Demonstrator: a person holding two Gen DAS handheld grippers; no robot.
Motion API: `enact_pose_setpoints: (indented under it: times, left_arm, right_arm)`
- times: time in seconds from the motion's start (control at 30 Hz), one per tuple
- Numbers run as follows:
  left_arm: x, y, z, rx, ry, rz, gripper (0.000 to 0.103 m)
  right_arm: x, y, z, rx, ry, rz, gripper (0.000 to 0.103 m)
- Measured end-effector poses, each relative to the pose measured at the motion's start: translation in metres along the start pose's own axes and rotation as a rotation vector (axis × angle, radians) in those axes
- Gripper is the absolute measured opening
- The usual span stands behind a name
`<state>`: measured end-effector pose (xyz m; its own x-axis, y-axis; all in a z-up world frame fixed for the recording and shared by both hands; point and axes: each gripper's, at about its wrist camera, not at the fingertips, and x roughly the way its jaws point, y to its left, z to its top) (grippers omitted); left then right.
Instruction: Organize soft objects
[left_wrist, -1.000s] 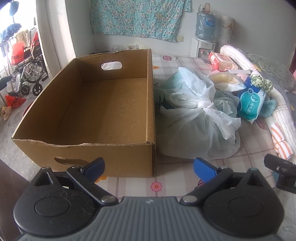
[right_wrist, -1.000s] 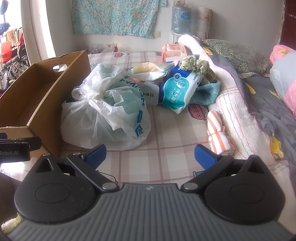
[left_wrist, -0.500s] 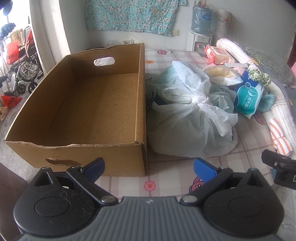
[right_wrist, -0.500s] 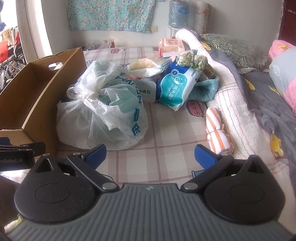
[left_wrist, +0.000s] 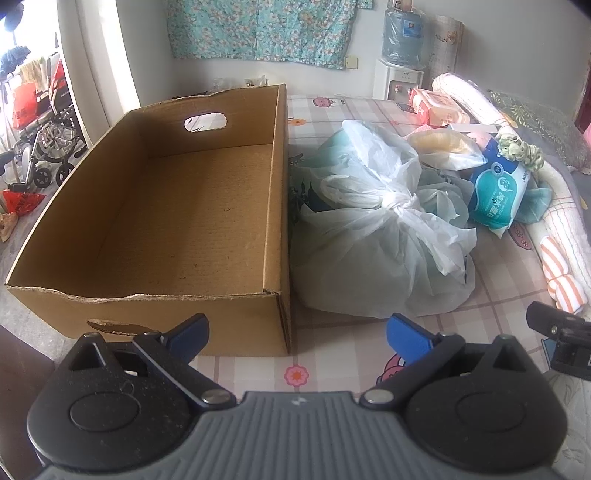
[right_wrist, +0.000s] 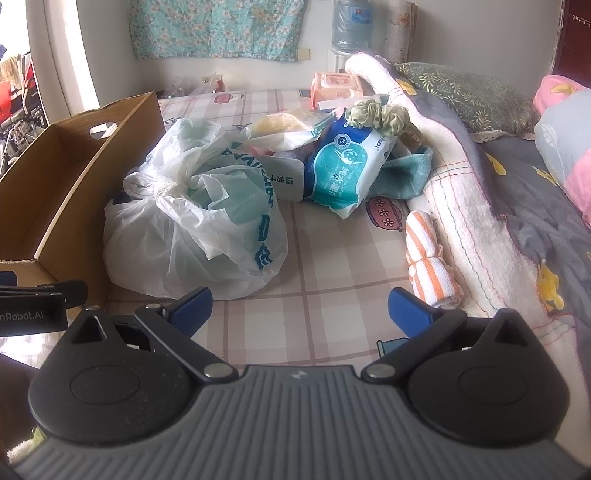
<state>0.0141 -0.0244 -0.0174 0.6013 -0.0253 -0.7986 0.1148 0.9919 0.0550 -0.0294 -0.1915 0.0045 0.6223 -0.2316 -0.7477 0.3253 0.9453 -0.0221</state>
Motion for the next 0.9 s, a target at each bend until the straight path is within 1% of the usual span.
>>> enact_pose_setpoints:
  times: [0.9]
  left_arm:
    - [0.0031,0.0011,-0.0019,0.004,0.006,0.005,0.103]
  right_arm:
    - [0.0005,0.0005,-0.0009,0.002,0.005,-0.001,0.102]
